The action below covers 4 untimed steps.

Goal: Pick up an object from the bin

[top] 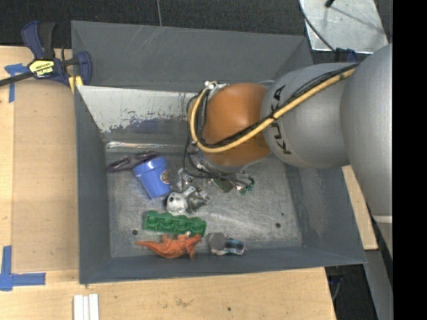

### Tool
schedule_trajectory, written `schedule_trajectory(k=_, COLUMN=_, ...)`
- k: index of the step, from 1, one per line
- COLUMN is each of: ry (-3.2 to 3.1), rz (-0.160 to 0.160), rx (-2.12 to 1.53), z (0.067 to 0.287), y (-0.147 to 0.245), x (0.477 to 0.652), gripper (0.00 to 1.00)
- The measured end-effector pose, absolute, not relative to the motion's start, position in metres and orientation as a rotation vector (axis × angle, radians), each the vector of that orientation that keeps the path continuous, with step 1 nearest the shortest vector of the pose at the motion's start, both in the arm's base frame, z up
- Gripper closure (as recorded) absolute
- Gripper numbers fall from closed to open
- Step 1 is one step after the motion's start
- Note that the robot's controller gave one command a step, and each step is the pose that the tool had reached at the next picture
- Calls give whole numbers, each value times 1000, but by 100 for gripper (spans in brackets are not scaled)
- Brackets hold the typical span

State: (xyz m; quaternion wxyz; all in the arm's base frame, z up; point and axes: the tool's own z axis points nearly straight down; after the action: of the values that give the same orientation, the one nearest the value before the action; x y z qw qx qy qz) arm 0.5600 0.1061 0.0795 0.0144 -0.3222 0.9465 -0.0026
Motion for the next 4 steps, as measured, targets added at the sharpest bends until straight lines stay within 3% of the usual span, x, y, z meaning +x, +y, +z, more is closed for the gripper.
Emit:
schedule_trajectory(k=2, ry=2950, rz=-7, rx=-1003, z=82, y=106, x=559, gripper=100)
schedule_trajectory(k=4, ry=2971, rz=-1, rx=-1010, z=114, y=106, x=556, gripper=100)
